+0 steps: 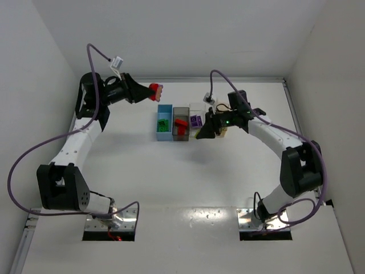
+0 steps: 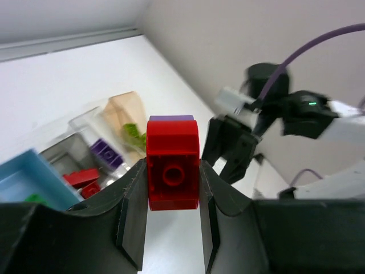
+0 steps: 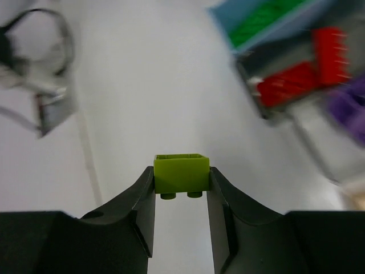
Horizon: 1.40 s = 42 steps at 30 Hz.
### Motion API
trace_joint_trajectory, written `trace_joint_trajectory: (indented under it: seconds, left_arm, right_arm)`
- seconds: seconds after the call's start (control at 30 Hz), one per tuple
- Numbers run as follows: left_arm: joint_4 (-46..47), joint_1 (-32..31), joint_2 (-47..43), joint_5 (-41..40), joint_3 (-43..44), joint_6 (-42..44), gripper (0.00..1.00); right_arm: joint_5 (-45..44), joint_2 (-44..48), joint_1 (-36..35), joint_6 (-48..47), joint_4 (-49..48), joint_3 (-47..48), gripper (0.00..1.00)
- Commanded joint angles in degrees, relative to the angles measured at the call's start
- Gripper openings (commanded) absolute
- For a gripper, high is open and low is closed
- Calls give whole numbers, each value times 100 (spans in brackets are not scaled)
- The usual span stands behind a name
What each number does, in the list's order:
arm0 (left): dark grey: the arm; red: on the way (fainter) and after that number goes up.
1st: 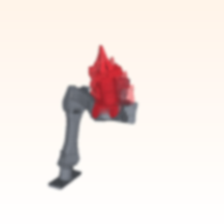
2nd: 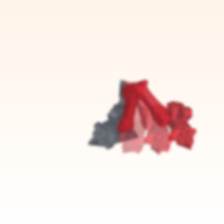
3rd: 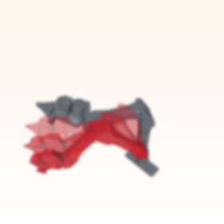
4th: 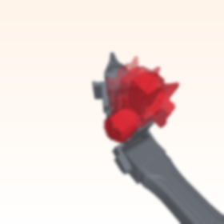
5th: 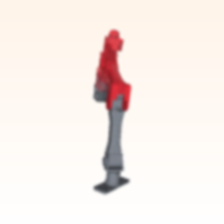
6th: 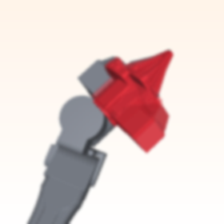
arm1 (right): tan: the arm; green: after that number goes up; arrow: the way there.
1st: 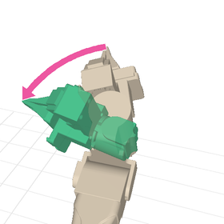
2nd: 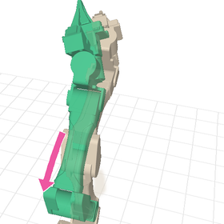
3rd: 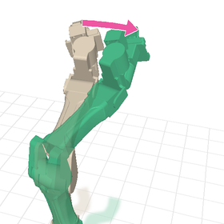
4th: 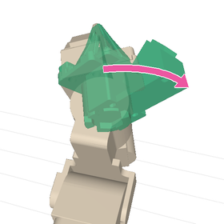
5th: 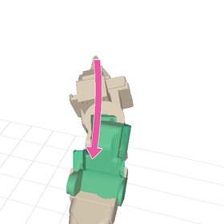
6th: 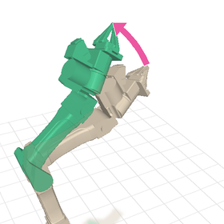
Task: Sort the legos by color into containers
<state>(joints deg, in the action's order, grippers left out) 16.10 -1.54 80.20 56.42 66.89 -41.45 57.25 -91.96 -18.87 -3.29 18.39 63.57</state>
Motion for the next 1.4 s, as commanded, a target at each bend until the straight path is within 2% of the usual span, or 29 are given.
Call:
trace_joint_trajectory:
  seconds: [0.0,0.03,0.13,0.27,0.5,0.57,0.6,0.67,0.7,0.8,0.93,1.0,1.03,1.07,1.1,1.13,1.17,1.2,1.23,1.3,1.33,1.37]
  left_arm:
    - [-1238,-162,-364,-910,-45,1278,2]
    - [-1397,-232,-470,-1123,-45,1497,2]
    - [-1750,-557,-813,-1809,-194,2035,2]
    - [-1873,-681,-813,-2065,-396,2167,2]
    - [-2110,-857,-761,-2311,-344,2396,5]
    - [-2180,-909,-761,-2372,-291,2449,5]
    - [-2181,-909,-761,-2373,-291,2501,5]
    - [-2181,-962,-699,-2373,-291,2502,5]
    - [-2181,-962,-699,-2373,-291,2502,5]
    - [-2181,-962,-638,-2311,-291,2502,5]
    - [-2181,-962,-638,-2066,-291,2502,5]
    - [-2181,-962,-638,-1741,-291,2502,5]
    - [-2181,-962,-638,-1575,-291,2502,5]
    - [-2181,-962,-585,-1390,-291,2502,5]
    - [-2120,-962,-585,-953,-291,2502,6]
    - [-1989,-962,-585,-688,-291,2502,6]
    - [-1857,-962,-585,-120,-352,2449,7]
    - [-1673,-962,-585,156,-413,2344,7]
    - [-1419,-962,-524,446,-597,2169,8]
    - [-331,-962,-454,1165,-791,1240,10]
    - [91,-962,-453,1326,-966,853,10]
    - [469,-962,-383,1440,-1037,223,10]
  right_arm:
    - [-2433,240,199,-102,-581,23,1]
    - [-3369,171,200,-102,-643,85,1]
    - [-4586,-128,314,-102,-793,357,1]
    - [-5214,-681,428,-94,-916,778,1]
    - [-5576,-1692,428,206,-916,1421,1]
    - [-5576,-1921,481,206,-864,1535,8]
    - [-5576,-1922,481,206,-864,1535,19]
    - [-5576,-1922,481,206,-864,1535,31]
    - [-5524,-1922,481,206,-925,1535,49]
    - [-5454,-1922,481,258,-742,1605,61]
    - [-4945,-1475,586,320,-679,1518,62]
    - [-4077,-904,587,320,-679,1326,63]
    - [-3046,-711,647,320,-679,1264,63]
    - [-2505,-526,648,320,-679,1211,63]
    - [-1969,-255,648,320,-731,1141,63]
    - [-902,-191,648,433,-732,1140,63]
    - [-396,-190,648,608,-819,1140,63]
    - [575,-190,648,819,-976,1140,63]
    - [994,-190,648,1413,-1491,1070,63]
    - [1532,-270,570,2110,-2248,860,63]
    - [1839,-339,569,2400,-3044,754,63]
    - [1842,-340,456,2751,-3296,553,63]
